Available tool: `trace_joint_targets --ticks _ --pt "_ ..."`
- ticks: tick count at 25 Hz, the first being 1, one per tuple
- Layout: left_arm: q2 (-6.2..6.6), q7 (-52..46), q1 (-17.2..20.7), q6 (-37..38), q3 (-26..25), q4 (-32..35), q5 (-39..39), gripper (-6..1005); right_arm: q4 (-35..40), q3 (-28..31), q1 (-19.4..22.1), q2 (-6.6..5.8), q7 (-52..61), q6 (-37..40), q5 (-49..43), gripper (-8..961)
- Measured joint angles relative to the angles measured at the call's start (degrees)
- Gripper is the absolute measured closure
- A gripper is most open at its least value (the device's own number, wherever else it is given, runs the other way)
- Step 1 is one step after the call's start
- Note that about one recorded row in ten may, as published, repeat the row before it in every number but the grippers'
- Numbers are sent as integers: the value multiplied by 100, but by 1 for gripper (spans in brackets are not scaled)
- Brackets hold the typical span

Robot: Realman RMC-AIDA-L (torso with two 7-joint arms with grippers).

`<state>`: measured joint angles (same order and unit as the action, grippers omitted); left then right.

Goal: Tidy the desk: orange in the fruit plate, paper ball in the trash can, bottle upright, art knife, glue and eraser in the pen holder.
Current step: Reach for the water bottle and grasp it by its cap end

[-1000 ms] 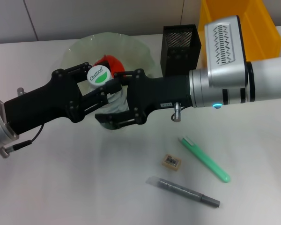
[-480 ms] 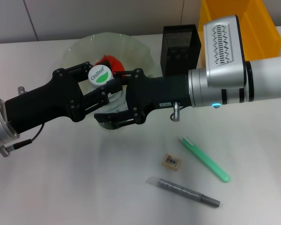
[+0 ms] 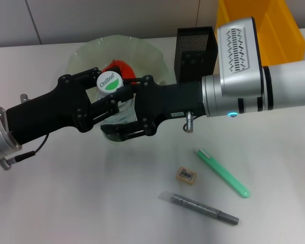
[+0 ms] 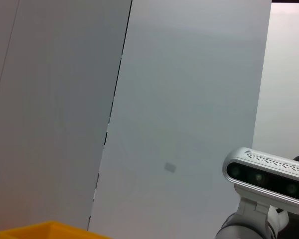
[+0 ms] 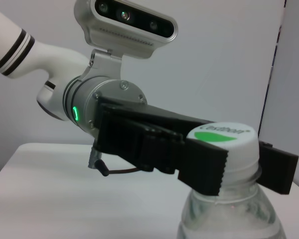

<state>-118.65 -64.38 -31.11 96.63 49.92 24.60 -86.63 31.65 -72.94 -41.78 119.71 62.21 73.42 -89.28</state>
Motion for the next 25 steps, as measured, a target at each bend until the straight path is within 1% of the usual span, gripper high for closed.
trace_joint_targets --ticks 25 --pt "10 -39 -37 -61 8 1 35 517 96 -74 -33 0 61 -74 119 171"
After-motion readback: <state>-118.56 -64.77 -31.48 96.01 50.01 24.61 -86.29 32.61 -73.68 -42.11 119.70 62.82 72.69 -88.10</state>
